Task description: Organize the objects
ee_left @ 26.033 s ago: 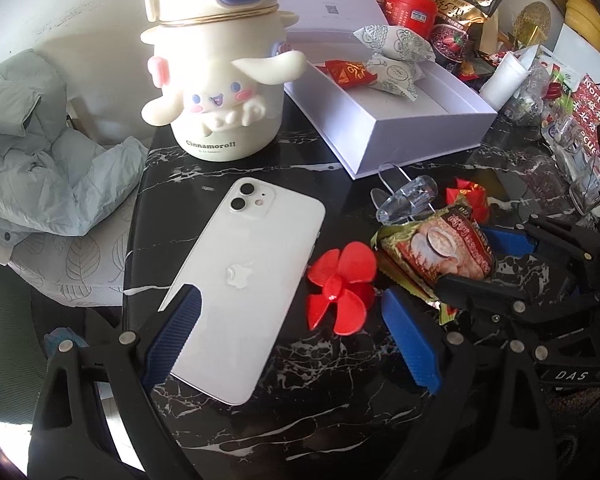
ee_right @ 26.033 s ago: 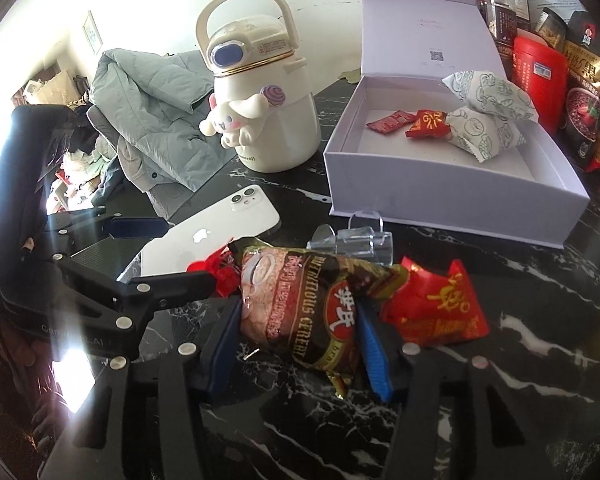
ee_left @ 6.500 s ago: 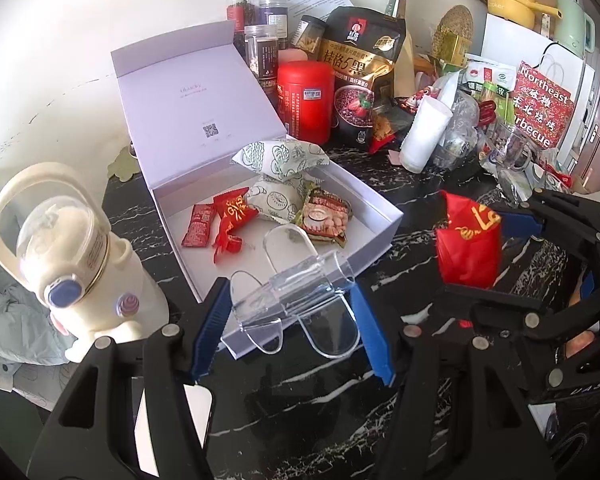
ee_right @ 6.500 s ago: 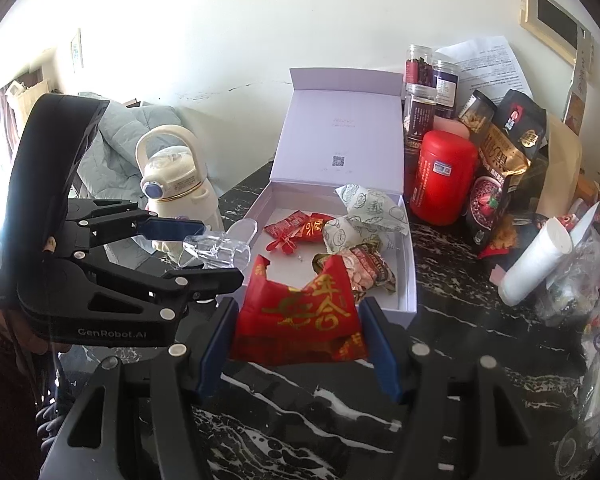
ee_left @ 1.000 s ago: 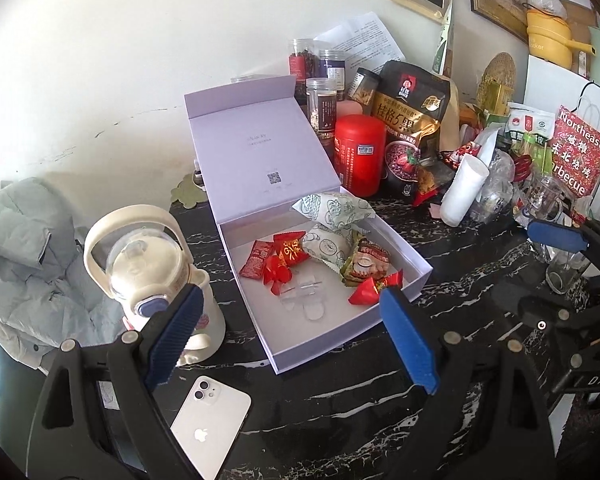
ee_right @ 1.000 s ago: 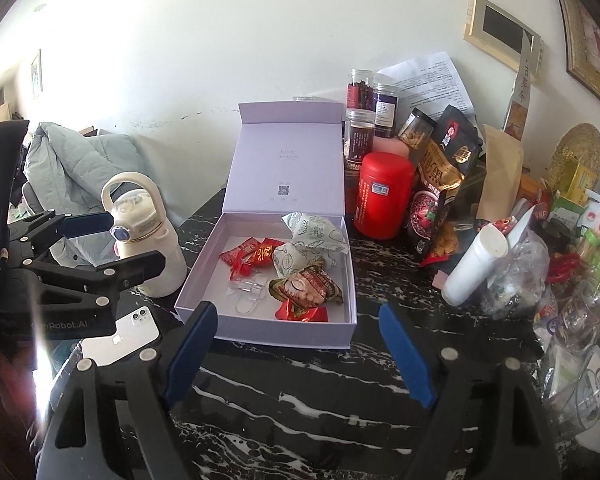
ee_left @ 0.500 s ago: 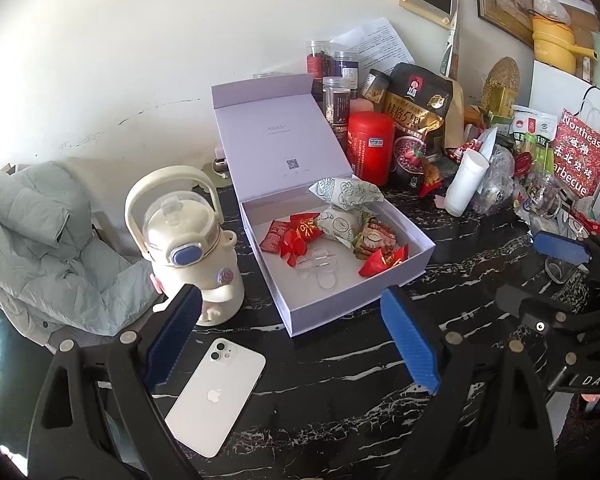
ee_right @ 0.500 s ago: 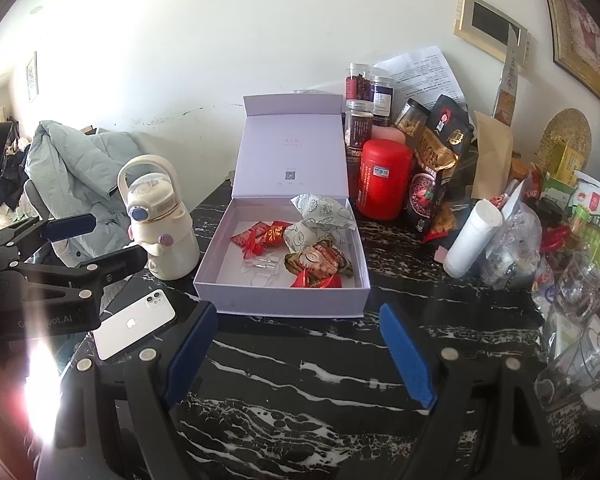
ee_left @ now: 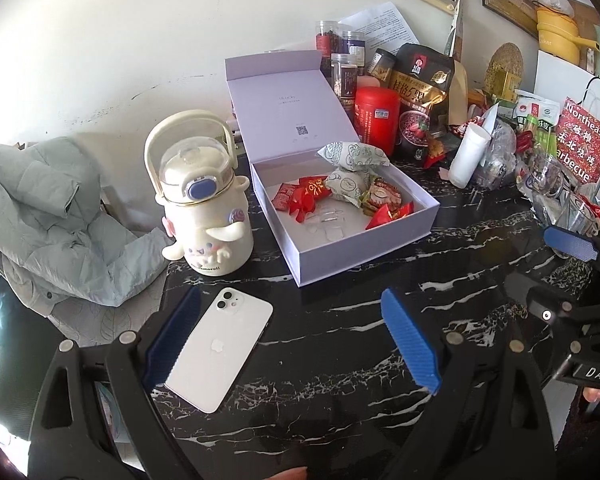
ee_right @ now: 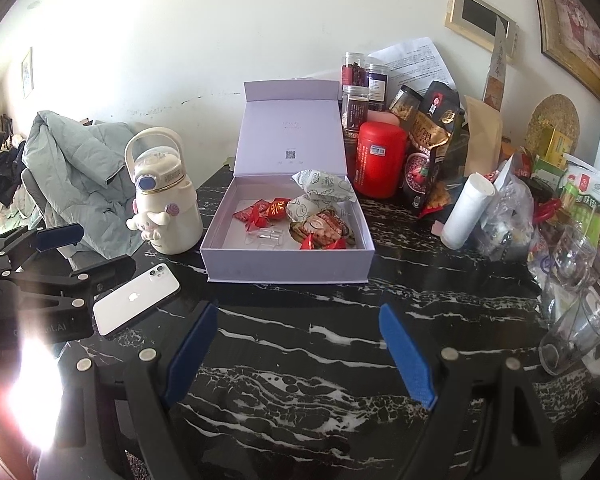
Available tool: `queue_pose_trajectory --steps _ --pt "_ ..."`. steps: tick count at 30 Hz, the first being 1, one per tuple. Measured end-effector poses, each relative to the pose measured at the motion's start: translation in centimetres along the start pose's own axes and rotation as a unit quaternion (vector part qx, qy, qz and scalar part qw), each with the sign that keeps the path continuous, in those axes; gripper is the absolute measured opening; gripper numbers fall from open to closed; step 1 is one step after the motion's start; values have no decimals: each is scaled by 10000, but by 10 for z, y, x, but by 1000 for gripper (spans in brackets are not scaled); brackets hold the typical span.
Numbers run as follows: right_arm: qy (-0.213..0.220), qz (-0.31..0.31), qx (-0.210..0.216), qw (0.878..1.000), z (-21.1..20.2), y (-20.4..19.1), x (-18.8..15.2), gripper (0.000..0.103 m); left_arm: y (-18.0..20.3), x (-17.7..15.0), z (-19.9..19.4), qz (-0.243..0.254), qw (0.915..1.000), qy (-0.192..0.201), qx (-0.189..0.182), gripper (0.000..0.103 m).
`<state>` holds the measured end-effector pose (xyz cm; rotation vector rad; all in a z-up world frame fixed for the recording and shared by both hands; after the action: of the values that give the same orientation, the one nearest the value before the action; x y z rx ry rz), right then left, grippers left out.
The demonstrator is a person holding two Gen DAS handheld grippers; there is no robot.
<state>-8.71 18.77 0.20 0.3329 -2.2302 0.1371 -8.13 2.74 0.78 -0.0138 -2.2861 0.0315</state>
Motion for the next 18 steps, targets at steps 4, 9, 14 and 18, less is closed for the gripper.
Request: queue_pose_trajectory --steps 4,9,14,18 --pt "-52 22 68 10000 2 -4 -6 84 -4 -7 -3 -139 9999 -19 -51 91" --pt "-72 10 124 9999 4 -9 -11 84 -7 -13 -5 -128 9999 -30 -21 91" --pt "-105 17 137 9998 6 -10 -13 84 -8 -17 -1 -130 9999 -101 1 91" --pt "-123 38 126 9998 7 -9 -14 84 -5 -18 0 -130 9998 -135 -23 91"
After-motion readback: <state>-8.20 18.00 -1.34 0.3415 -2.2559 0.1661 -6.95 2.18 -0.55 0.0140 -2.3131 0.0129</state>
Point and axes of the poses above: each gripper's, at about its wrist camera, not at the fingertips, and z roughly the way its jaws point, y to its right, x to its top, the point moved 7 cm from there along z, roughly the way its jaws point, and after that the axes turned 1 degree about -z, right-handed, at the moved point
